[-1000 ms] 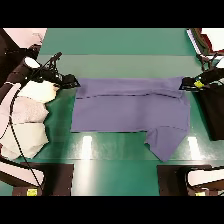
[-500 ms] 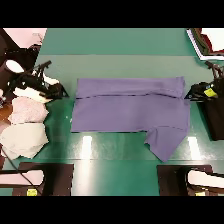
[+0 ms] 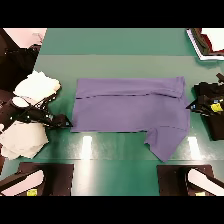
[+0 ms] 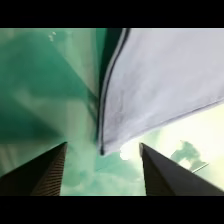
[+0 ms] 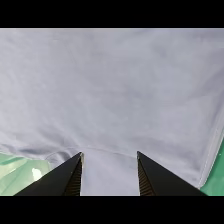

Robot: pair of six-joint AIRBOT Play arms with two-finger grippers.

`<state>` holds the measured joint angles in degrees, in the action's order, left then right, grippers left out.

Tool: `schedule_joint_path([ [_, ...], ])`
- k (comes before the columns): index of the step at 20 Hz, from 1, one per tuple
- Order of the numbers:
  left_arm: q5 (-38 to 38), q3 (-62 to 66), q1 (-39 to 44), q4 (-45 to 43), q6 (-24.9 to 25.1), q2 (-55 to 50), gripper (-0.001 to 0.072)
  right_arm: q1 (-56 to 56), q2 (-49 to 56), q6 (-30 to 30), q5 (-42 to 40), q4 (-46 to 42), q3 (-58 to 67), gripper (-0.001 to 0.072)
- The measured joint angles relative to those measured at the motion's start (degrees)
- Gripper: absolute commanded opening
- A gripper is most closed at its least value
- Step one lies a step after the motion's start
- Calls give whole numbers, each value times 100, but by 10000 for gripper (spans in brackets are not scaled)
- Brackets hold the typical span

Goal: Fold the shirts.

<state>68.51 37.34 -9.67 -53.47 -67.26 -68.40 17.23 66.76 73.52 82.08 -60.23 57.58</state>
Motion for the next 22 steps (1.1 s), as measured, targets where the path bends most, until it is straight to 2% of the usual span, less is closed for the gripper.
schedule_joint_path([
  [4,-234,-341,114,417,155,63,530,55,-269,-15,2,48,-109,380],
  [5,-317,-382,229,459,186,79,458,59,-310,-17,2,50,-122,380],
  [7,-610,-446,505,459,186,68,74,68,-376,-17,7,55,-136,380],
  [8,-743,-474,616,439,181,61,26,70,-393,-17,39,48,-140,380],
  [14,-774,-186,855,498,46,74,25,85,-437,-15,313,-514,-424,388],
  [22,-485,278,894,549,24,76,26,979,-444,2,339,-909,-2120,385],
])
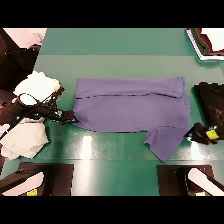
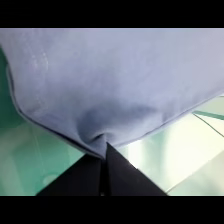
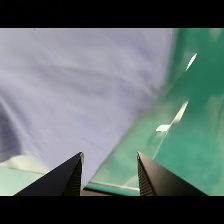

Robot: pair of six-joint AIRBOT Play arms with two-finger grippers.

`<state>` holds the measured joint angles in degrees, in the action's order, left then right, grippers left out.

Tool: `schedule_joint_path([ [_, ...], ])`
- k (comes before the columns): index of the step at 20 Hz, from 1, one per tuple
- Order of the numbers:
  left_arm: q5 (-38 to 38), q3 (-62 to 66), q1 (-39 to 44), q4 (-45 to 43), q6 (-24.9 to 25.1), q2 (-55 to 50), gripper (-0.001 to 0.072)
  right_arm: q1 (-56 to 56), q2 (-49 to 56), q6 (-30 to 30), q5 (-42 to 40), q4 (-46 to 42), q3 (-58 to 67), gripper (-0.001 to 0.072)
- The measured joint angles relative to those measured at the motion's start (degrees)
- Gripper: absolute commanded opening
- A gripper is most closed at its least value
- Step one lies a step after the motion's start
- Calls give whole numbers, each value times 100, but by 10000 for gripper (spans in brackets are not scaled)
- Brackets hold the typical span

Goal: Fold the shirts.

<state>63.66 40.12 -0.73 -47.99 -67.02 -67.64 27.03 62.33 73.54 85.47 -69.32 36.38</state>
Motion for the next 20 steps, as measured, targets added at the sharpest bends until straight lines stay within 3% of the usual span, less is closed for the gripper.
schedule_joint_path([
  [3,-4,31,0,11,-4,0,26,133,-2,-61,-258,236,-501,369],
  [5,-7,37,0,20,-7,0,26,26,-4,-94,-439,448,-695,263],
  [7,-7,42,0,24,-7,0,26,-188,-4,-125,-671,538,-739,42],
  [8,-7,42,0,24,-7,0,25,-302,-4,-131,-796,553,-719,16],
  [14,240,42,2,-479,-131,455,24,-946,-212,-164,-549,157,-153,14],
  [20,1410,-197,4,-1939,-531,1744,25,-1228,-1617,-157,361,-640,125,13],
])
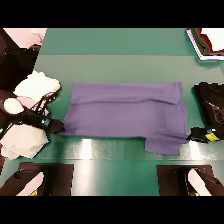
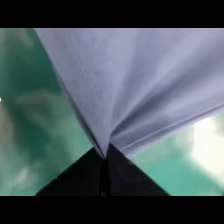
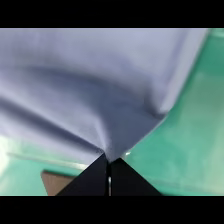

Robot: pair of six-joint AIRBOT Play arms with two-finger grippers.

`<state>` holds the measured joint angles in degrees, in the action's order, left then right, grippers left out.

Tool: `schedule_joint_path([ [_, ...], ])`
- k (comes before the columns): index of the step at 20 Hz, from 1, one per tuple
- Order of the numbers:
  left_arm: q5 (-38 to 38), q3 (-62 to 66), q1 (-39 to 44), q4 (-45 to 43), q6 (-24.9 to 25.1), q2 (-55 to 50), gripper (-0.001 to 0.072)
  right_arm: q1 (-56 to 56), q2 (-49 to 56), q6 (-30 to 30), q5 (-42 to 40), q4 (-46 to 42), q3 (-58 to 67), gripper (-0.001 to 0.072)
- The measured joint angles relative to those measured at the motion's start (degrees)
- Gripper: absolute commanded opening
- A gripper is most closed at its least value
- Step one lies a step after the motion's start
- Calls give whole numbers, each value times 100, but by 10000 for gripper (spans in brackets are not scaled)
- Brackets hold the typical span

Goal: Fold the shirts.

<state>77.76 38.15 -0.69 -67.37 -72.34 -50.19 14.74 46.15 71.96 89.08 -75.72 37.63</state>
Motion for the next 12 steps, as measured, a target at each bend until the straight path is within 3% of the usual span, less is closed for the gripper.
schedule_joint_path([
  [6,317,-70,-2,144,-422,817,25,-348,-1043,168,203,-153,90,12],
  [12,-557,636,0,369,-557,129,25,-975,-72,271,-660,142,973,12],
])
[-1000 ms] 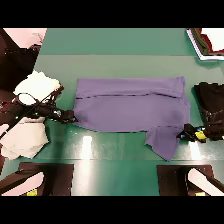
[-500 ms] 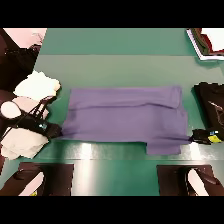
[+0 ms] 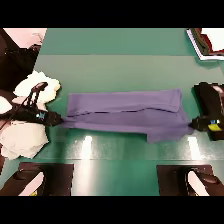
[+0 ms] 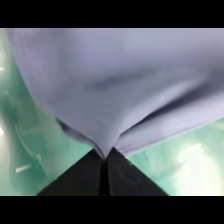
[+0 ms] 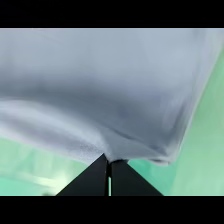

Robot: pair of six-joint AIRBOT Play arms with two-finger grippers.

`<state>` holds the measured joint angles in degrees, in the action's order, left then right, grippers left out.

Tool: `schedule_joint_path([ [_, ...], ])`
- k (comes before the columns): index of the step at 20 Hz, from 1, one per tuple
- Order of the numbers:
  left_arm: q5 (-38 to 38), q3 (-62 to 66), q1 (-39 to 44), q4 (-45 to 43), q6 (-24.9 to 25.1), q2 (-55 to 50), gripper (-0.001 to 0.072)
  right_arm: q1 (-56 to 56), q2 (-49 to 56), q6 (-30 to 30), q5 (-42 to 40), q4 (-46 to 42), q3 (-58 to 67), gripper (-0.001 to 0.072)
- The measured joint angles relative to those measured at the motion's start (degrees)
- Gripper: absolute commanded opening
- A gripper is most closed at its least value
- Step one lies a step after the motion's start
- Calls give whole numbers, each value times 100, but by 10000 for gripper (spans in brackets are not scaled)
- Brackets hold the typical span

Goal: Fold the shirts.

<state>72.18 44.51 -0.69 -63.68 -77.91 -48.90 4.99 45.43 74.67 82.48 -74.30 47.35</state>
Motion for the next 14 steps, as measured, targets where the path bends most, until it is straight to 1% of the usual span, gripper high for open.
schedule_joint_path([
  [5,-933,577,0,273,-17,-1073,25,-122,1519,22,-476,92,1117,12],
  [9,-1377,990,0,455,-15,-1882,26,-140,2579,24,-603,149,1910,15],
  [14,-1980,1178,0,546,-11,-2402,27,-155,3652,26,-708,560,2774,16],
])
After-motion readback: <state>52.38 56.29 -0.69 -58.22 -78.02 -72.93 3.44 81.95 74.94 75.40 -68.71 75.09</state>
